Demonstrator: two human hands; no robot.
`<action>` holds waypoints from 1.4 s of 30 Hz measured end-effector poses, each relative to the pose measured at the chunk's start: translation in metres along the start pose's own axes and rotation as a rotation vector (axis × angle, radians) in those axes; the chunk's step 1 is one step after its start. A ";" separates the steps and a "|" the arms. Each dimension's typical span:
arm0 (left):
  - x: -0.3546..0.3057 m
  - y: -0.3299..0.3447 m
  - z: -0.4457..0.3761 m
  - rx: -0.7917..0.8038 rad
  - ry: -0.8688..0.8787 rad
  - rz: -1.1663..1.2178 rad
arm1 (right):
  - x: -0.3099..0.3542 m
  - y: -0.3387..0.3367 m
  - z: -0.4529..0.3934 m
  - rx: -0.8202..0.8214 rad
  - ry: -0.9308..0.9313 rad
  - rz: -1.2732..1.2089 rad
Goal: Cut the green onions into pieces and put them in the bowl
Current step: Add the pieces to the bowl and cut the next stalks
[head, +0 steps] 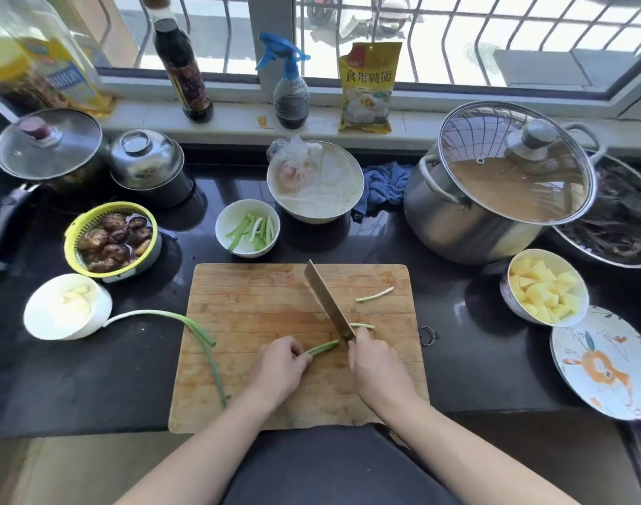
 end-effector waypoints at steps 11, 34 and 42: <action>0.064 -0.018 0.043 -0.278 0.113 -0.131 | -0.019 0.016 0.065 0.081 -0.070 0.017; 0.024 -0.019 0.016 -0.268 0.402 -0.349 | 0.035 0.042 0.026 0.031 0.106 -0.165; -0.032 -0.004 -0.001 -0.293 0.512 -0.272 | -0.035 -0.031 0.039 -0.194 0.256 -0.318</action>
Point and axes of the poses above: each hand's wrist, its own z-axis away from the middle knuckle, its own y-axis out of the palm, x = y × z, the point moved 2 cm from there along -z, towards the middle knuckle, and after that the axes turned 11 degrees about -z, right-handed, at the moved point
